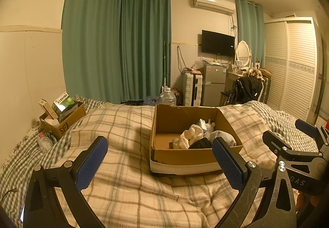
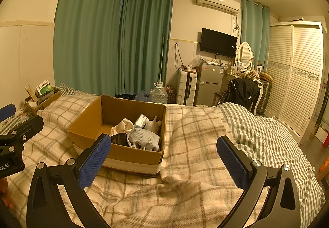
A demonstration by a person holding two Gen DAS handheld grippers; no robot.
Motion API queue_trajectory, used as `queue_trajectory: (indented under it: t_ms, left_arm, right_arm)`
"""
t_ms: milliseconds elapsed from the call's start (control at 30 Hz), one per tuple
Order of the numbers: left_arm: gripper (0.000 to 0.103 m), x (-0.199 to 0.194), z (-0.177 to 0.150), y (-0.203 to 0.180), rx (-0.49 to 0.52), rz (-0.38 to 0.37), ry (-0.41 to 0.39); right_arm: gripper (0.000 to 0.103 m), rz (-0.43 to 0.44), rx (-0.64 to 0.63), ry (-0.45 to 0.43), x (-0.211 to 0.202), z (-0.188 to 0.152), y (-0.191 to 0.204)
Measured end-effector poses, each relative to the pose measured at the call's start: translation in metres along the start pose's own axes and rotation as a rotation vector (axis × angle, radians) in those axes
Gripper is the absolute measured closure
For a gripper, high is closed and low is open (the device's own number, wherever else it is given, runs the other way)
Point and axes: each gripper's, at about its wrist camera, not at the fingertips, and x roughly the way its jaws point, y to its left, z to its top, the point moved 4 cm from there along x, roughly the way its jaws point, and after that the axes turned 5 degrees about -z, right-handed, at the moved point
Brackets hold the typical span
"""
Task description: Organize objects
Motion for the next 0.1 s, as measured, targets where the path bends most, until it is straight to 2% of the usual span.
queue_trajectory:
  t_ms: [100]
  left_arm:
    - [0.000, -0.0004, 0.0004, 0.0003, 0.002, 0.003, -0.007]
  right_arm:
    - [0.000, 0.001, 0.000, 0.001, -0.0002, -0.0019, -0.0004]
